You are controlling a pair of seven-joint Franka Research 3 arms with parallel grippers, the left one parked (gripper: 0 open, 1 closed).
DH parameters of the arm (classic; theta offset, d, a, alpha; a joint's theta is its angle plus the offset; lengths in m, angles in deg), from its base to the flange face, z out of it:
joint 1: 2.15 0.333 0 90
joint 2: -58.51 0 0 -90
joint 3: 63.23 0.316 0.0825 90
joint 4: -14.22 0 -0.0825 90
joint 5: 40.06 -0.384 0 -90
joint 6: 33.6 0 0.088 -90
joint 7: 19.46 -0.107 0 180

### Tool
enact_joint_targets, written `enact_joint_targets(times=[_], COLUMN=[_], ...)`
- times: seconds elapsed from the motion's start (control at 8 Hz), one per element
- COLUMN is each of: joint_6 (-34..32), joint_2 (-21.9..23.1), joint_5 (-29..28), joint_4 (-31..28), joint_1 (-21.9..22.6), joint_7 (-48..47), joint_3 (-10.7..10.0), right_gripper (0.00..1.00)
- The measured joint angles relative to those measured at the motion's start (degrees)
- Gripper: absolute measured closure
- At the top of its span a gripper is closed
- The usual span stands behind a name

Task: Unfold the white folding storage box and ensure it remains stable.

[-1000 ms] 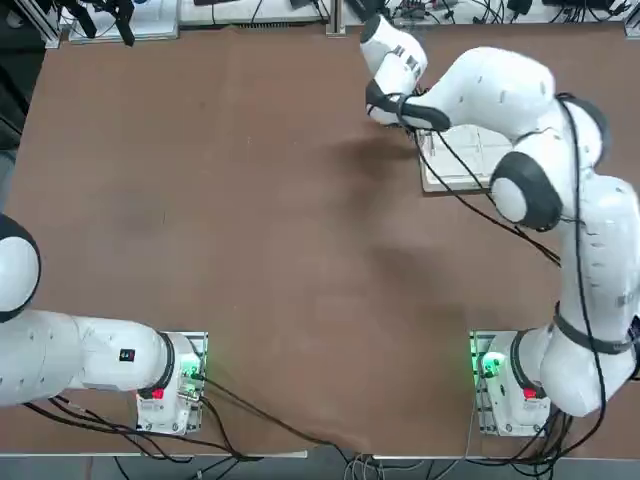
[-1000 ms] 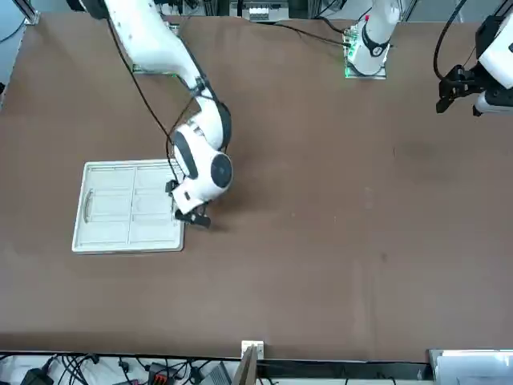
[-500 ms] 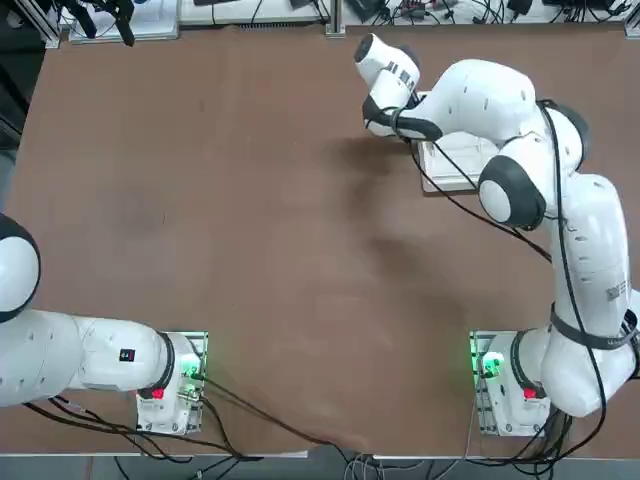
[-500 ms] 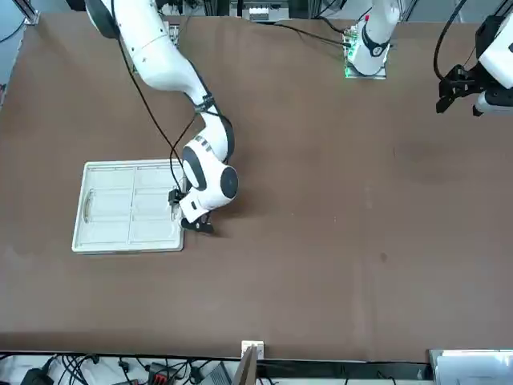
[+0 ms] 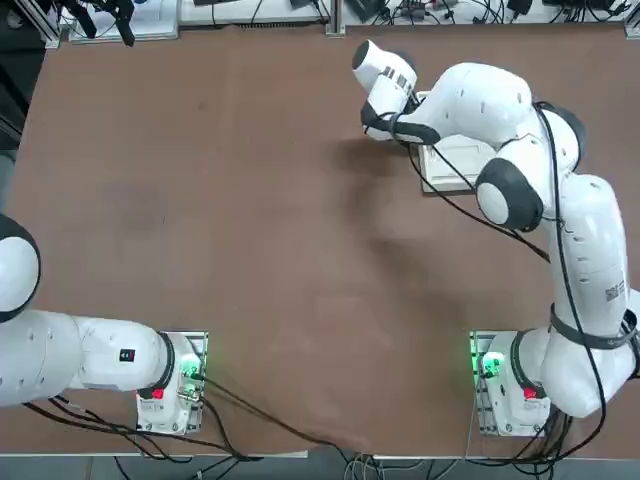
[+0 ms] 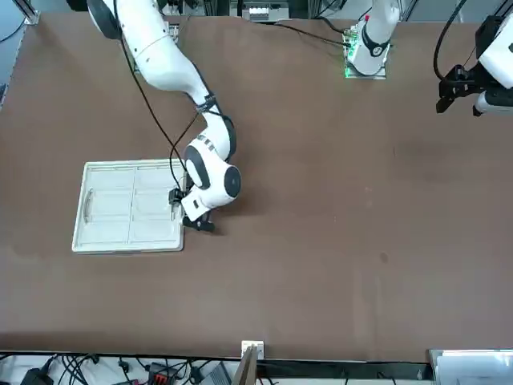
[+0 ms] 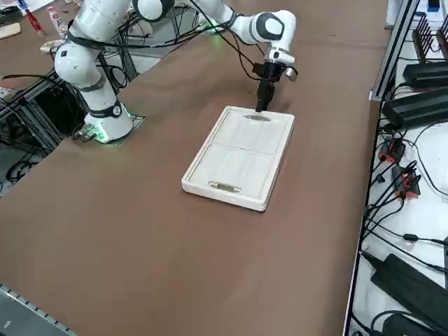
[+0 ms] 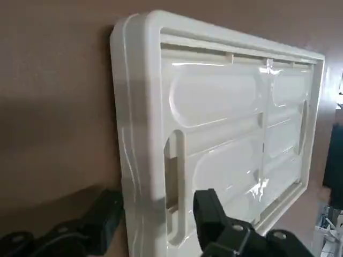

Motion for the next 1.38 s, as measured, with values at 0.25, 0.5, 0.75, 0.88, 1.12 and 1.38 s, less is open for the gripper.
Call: enact_joint_targets(times=[0.25,0.5,0.75,0.88,1.12,1.38], joint_6=[-0.05,-0.22,-0.41,-0.43,-0.51,-0.46], joint_2=[-0.35,-0.61,-0.69,-0.71,-0.99,-1.05], joint_5=[0.24,1.3,1.5,1.5,1.5,1.66], joint_4=[0.01,0.01,0.02,0.05,0.16,0.2], joint_1=[0.01,0.01,0.07,0.2,0.78,1.15], joint_7=[0.0,0.0,0.0,0.0,0.0,-0.02], joint_3=[-0.04,-0.06,-0.05,-0.02,0.08,-0.07], right_gripper=[0.24,0.27,0.33,0.39,0.57,0.73])
